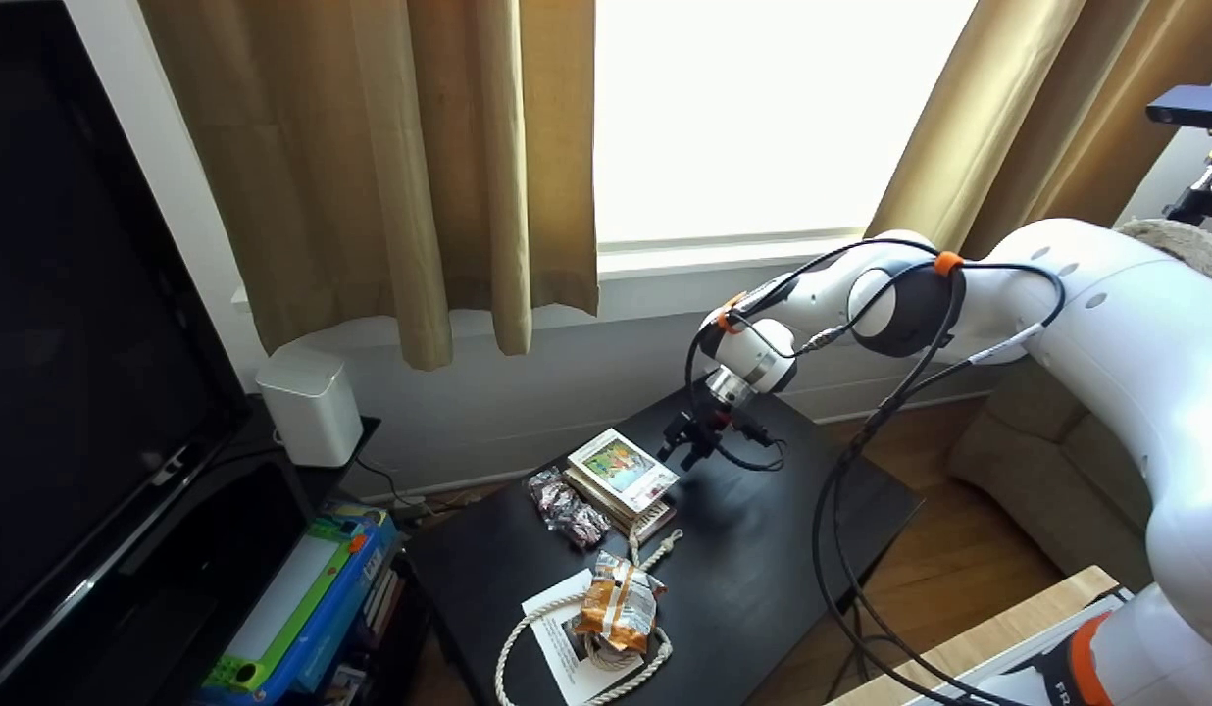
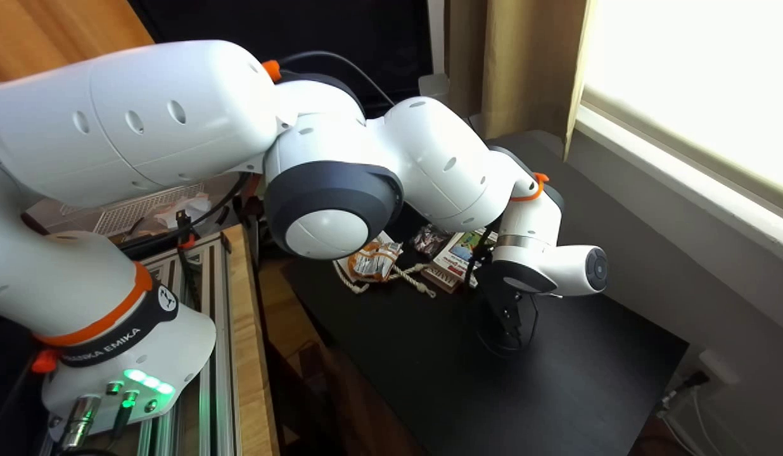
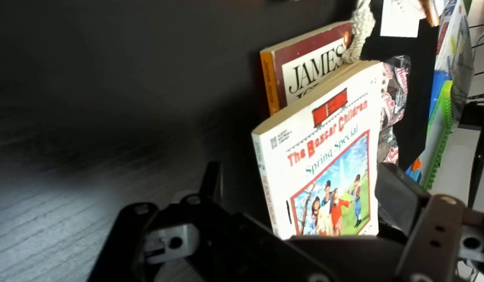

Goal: Put one book on the table

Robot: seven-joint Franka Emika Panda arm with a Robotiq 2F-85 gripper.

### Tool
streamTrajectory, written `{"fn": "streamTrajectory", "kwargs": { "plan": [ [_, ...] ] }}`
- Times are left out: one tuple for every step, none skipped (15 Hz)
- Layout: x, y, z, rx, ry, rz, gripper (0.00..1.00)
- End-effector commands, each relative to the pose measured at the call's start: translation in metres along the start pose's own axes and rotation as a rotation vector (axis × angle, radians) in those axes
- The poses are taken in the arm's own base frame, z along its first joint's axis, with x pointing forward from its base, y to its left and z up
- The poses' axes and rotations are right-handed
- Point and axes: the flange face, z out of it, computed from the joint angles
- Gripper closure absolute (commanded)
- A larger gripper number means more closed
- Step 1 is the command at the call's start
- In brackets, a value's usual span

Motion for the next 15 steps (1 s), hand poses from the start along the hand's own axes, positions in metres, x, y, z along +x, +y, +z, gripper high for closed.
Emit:
{"fn": "streamTrajectory", "kwargs": {
  "plan": [
    [-0.001,-0.004,0.010,-0.010,-0.007,0.005,0.00],
    [-0.002,-0.005,0.012,0.000,-0.008,0.007,0.00],
    [-0.003,-0.006,0.013,0.006,-0.013,0.007,0.06],
    [-0.005,-0.006,0.015,0.013,-0.017,0.011,0.26],
    [-0.006,-0.006,0.017,0.016,-0.022,0.013,0.35],
    [-0.008,-0.006,0.018,0.017,-0.026,0.014,0.42],
    [-0.009,-0.006,0.019,0.018,-0.030,0.017,0.50],
    [-0.010,-0.005,0.019,0.019,-0.034,0.019,0.58],
    [-0.012,-0.004,0.019,0.020,-0.036,0.023,0.65],
    [-0.013,-0.002,0.019,0.019,-0.037,0.028,0.40],
    [-0.015,-0.002,0.020,0.026,-0.040,0.035,0.28],
    [-0.016,-0.001,0.020,0.025,-0.041,0.039,0.28],
    [-0.016,-0.001,0.020,0.027,-0.042,0.043,0.23],
    [-0.017,-0.001,0.021,0.027,-0.042,0.045,0.16],
    [-0.017,-0.001,0.021,0.031,-0.040,0.049,0.07]
  ]
}}
